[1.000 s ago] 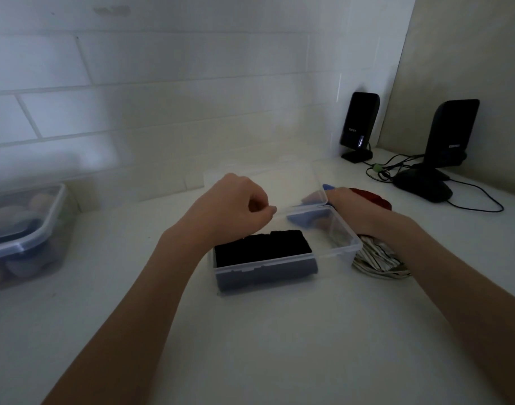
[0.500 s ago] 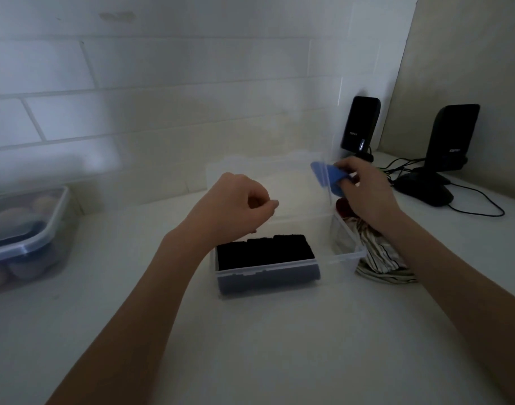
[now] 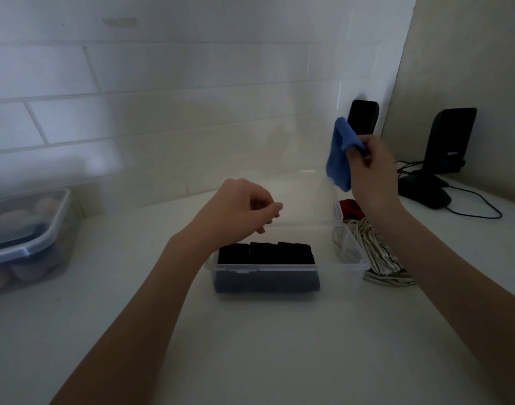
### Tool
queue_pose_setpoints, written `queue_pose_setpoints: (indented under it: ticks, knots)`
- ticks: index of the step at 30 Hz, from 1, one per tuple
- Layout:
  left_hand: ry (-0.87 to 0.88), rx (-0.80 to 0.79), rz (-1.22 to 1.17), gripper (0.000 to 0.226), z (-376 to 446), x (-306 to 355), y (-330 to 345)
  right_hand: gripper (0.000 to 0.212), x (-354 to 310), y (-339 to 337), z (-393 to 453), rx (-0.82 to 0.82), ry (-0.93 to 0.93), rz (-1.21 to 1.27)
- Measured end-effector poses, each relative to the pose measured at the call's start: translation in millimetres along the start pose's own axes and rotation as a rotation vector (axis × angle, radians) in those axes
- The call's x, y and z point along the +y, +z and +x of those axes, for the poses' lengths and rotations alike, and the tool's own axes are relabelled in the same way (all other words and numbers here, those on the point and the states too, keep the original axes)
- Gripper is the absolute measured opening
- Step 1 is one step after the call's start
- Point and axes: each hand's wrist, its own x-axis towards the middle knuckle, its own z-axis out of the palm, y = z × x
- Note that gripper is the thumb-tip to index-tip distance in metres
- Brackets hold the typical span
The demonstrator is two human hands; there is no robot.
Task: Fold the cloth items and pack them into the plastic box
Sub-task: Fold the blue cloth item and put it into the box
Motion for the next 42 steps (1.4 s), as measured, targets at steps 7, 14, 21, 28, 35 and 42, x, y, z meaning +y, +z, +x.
queue_pose_setpoints:
  ticks: [7, 14, 21, 28, 35, 42]
  knots:
    - [0.061, 0.029, 0.093, 0.027, -2.2, 2.9, 3.2, 0.015, -26.7, -5.1, 4.2, -0.075, 0.106, 0.29]
    - [0.118, 0.12, 0.213, 0.032, -1.0, 2.8, 12.5, 0.03, -41.8, 16.2, -18.3, -0.317, 0.343, 0.436]
    - [-0.185, 0.188, -0.632, 0.029, 5.0, 14.7, 0.7, 0.025, -46.9, 22.2, -31.5, -0.419, 0.306, 0.399]
    - [-0.188, 0.153, -0.688, 0.011, 4.6, 15.1, -1.2, 0.028, -51.2, 22.3, -32.9, -0.497, 0.404, 0.529]
    - [-0.139, 0.213, -0.688, 0.007, 4.8, 12.6, -3.2, 0.025, -46.0, 17.4, -32.7, -0.63, 0.355, 0.541]
    - [-0.118, 0.072, -0.528, 0.026, 4.9, 9.5, 0.1, 0.02, -46.2, 15.8, -29.4, -0.595, 0.295, 0.568]
